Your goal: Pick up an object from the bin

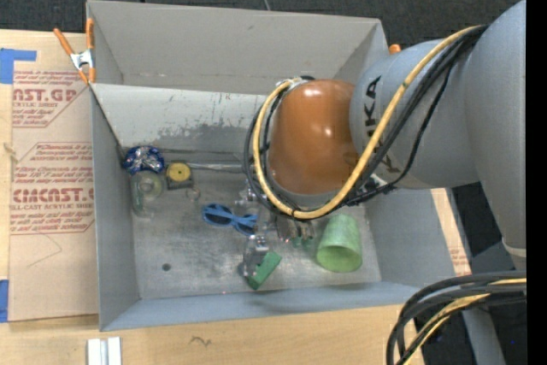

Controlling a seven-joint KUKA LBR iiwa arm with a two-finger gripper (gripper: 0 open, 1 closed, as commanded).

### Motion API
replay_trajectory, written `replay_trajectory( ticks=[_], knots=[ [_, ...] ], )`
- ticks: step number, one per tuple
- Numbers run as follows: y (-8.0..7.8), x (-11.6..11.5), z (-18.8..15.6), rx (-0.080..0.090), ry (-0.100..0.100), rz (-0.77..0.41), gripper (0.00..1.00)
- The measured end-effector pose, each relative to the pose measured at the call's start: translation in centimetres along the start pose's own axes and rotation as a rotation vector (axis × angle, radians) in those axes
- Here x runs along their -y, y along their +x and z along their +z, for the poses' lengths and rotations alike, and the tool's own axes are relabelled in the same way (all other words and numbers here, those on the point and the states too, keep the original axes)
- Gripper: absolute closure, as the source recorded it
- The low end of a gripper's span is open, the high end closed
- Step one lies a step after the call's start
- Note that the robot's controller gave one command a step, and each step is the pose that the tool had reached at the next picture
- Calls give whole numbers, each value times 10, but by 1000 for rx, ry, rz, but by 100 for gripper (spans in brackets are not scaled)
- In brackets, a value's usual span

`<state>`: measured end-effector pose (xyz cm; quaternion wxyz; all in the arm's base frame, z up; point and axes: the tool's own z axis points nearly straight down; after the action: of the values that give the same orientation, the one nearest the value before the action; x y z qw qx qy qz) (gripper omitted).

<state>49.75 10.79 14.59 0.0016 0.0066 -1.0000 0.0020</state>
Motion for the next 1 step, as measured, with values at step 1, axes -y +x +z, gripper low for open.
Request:
replay_trajectory(
  ticks=[1],
  knots=[
    [-42, 27, 76, 12, -8, -7, 0]
  ],
)
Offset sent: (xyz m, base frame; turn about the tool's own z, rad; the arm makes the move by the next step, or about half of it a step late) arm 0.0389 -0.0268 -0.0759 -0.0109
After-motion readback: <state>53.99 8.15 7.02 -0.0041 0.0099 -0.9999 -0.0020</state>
